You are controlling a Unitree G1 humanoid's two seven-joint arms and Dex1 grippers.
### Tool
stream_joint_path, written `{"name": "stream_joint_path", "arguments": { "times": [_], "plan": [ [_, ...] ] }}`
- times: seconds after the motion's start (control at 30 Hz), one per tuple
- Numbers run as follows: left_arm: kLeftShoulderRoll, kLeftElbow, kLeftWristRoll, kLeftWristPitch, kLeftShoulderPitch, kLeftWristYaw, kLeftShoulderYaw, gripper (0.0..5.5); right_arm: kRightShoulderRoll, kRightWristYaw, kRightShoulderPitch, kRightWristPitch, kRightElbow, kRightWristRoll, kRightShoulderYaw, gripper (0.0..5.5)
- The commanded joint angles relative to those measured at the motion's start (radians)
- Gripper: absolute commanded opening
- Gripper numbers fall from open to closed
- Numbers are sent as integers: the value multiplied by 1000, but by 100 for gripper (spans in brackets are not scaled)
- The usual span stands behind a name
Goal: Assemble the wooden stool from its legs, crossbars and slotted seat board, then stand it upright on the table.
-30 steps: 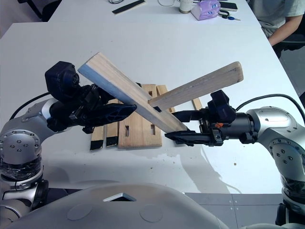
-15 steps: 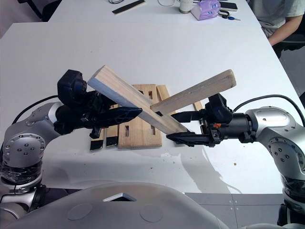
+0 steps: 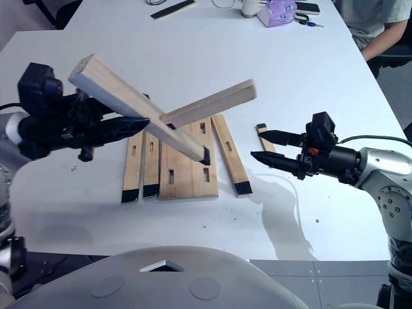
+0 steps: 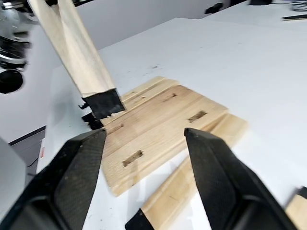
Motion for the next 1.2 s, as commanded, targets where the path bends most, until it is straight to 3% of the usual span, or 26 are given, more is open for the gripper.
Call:
{"name": "stream_joint_path", "arguments": {
  "times": [0.03,0.23,0.67,1.2],
  "plan": [
    [96,-28,69,-2,97,-99,50,205,34,-34,60,-30,-40,-27,-21,298],
    [122,-59,239,-94,211,-188,10,205,67,-70,106,-63,-73,-61,-13,298],
    [112,-11,392,-199,188,-223,-77,205,73,-83,90,-94,-69,-121,39,298],
    [136,78,677,-402,177,-300,-342,205,83,-94,71,-116,-69,-159,88,298]
  ]
}}
